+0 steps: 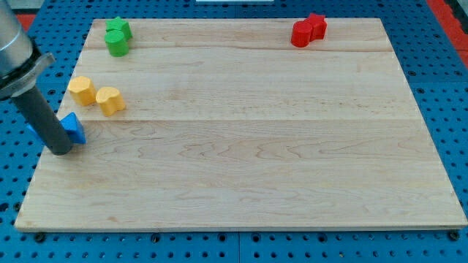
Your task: Push the blue cube closer to yellow hexagon
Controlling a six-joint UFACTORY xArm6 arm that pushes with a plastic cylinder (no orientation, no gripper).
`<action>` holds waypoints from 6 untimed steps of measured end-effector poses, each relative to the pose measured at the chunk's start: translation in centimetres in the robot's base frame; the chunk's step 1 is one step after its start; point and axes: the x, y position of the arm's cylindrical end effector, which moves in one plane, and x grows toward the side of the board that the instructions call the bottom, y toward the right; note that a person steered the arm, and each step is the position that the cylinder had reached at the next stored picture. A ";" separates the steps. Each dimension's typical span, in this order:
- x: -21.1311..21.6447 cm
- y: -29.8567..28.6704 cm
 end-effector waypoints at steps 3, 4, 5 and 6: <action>-1.3 -4.1; -7.3 -1.5; -8.0 -1.4; -4.9 -4.7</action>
